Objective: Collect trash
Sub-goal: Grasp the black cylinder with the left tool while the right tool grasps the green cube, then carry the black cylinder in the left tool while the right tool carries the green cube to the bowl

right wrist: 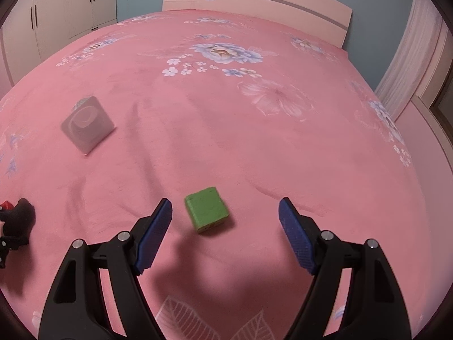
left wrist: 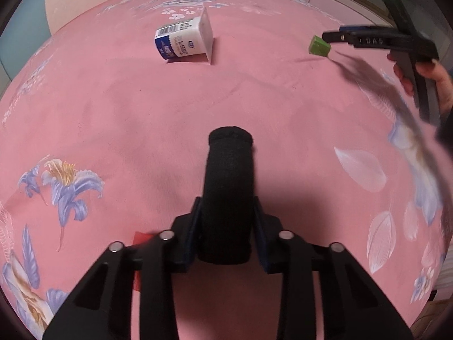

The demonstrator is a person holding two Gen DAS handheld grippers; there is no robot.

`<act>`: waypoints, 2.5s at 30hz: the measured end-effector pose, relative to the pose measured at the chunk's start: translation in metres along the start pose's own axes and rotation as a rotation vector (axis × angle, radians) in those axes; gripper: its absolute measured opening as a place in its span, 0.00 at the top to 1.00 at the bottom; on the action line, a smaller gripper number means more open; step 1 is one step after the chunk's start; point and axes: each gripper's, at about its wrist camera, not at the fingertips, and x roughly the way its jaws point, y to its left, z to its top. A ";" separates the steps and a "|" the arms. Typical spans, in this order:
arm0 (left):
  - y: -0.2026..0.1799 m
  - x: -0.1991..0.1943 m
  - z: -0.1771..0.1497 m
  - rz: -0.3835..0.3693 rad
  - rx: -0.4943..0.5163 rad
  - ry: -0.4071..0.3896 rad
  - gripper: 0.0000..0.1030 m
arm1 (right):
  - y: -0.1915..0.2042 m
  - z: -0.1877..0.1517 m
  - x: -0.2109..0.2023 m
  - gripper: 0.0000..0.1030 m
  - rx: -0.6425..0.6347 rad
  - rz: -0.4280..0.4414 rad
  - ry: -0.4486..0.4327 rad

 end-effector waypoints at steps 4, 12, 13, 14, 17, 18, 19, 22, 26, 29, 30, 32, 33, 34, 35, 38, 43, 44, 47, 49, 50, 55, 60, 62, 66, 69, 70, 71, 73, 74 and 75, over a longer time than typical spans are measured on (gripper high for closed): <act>0.003 0.006 0.006 0.003 -0.013 -0.006 0.68 | 0.008 0.001 0.017 0.25 -0.030 0.017 0.025; -0.002 -0.001 0.007 0.015 -0.023 -0.012 0.68 | 0.007 -0.003 0.041 0.62 0.054 0.078 0.090; -0.003 -0.003 0.007 0.017 -0.022 -0.016 0.69 | 0.008 -0.004 0.040 0.63 0.056 0.066 0.088; -0.004 -0.004 0.008 0.019 -0.024 -0.020 0.69 | 0.009 -0.005 0.038 0.63 0.054 0.052 0.086; -0.004 -0.012 0.009 0.021 -0.029 -0.031 0.69 | 0.014 -0.010 0.025 0.63 0.056 0.015 0.074; -0.005 -0.016 0.008 0.022 -0.029 -0.034 0.69 | 0.019 -0.012 0.015 0.63 0.051 0.005 0.061; -0.007 -0.022 0.007 0.020 -0.025 -0.042 0.69 | 0.022 -0.013 0.008 0.63 0.045 0.004 0.053; -0.014 -0.046 0.002 0.033 -0.005 -0.076 0.69 | 0.039 -0.014 -0.020 0.63 0.017 0.003 0.027; -0.017 -0.084 -0.010 0.045 0.002 -0.114 0.69 | 0.066 -0.014 -0.069 0.63 -0.022 0.010 -0.020; -0.019 -0.112 -0.021 0.061 -0.004 -0.137 0.69 | 0.091 -0.015 -0.114 0.63 -0.043 0.025 -0.065; -0.019 -0.125 -0.026 0.066 -0.008 -0.146 0.69 | 0.101 -0.017 -0.131 0.63 -0.054 0.026 -0.081; -0.020 -0.141 -0.033 0.077 -0.015 -0.165 0.69 | 0.121 -0.020 -0.166 0.63 -0.073 0.037 -0.109; -0.020 -0.152 -0.037 0.083 -0.016 -0.174 0.69 | 0.128 -0.021 -0.178 0.63 -0.077 0.039 -0.115; -0.022 -0.165 -0.044 0.092 -0.016 -0.186 0.69 | 0.137 -0.023 -0.194 0.63 -0.081 0.042 -0.124; -0.022 -0.177 -0.050 0.105 -0.017 -0.197 0.69 | 0.144 -0.025 -0.207 0.63 -0.084 0.039 -0.130; -0.024 -0.210 -0.067 0.139 -0.028 -0.221 0.69 | 0.170 -0.036 -0.254 0.63 -0.085 0.016 -0.136; -0.029 -0.265 -0.101 0.177 -0.054 -0.259 0.69 | 0.199 -0.056 -0.315 0.63 -0.069 -0.002 -0.137; -0.029 -0.276 -0.107 0.187 -0.057 -0.266 0.69 | 0.205 -0.061 -0.329 0.63 -0.066 -0.005 -0.142; -0.034 -0.309 -0.126 0.228 -0.061 -0.296 0.69 | 0.221 -0.073 -0.366 0.63 -0.065 -0.010 -0.154; -0.037 -0.329 -0.136 0.253 -0.067 -0.315 0.69 | 0.228 -0.081 -0.385 0.63 -0.057 -0.015 -0.156; -0.039 -0.339 -0.142 0.261 -0.069 -0.326 0.69 | 0.233 -0.086 -0.399 0.63 -0.058 -0.007 -0.164; -0.049 -0.374 -0.166 0.281 -0.077 -0.365 0.69 | 0.256 -0.107 -0.442 0.63 -0.078 0.005 -0.192; -0.064 -0.399 -0.191 0.301 -0.064 -0.392 0.69 | 0.277 -0.128 -0.473 0.63 -0.111 0.011 -0.215; -0.070 -0.404 -0.200 0.310 -0.056 -0.393 0.69 | 0.285 -0.136 -0.484 0.63 -0.125 0.016 -0.224; -0.082 -0.406 -0.217 0.317 -0.042 -0.391 0.69 | 0.293 -0.148 -0.495 0.63 -0.130 0.036 -0.231; -0.089 -0.407 -0.227 0.309 -0.040 -0.389 0.69 | 0.298 -0.157 -0.499 0.63 -0.132 0.047 -0.228; -0.090 -0.407 -0.229 0.307 -0.038 -0.387 0.69 | 0.299 -0.159 -0.500 0.63 -0.134 0.047 -0.227; -0.093 -0.406 -0.232 0.305 -0.036 -0.383 0.69 | 0.301 -0.161 -0.500 0.63 -0.135 0.050 -0.226; -0.096 -0.402 -0.238 0.304 -0.034 -0.373 0.69 | 0.303 -0.166 -0.499 0.63 -0.134 0.059 -0.219; -0.098 -0.399 -0.240 0.303 -0.030 -0.365 0.69 | 0.305 -0.170 -0.498 0.63 -0.136 0.063 -0.214; -0.099 -0.395 -0.243 0.303 -0.027 -0.358 0.69 | 0.305 -0.172 -0.497 0.63 -0.136 0.067 -0.210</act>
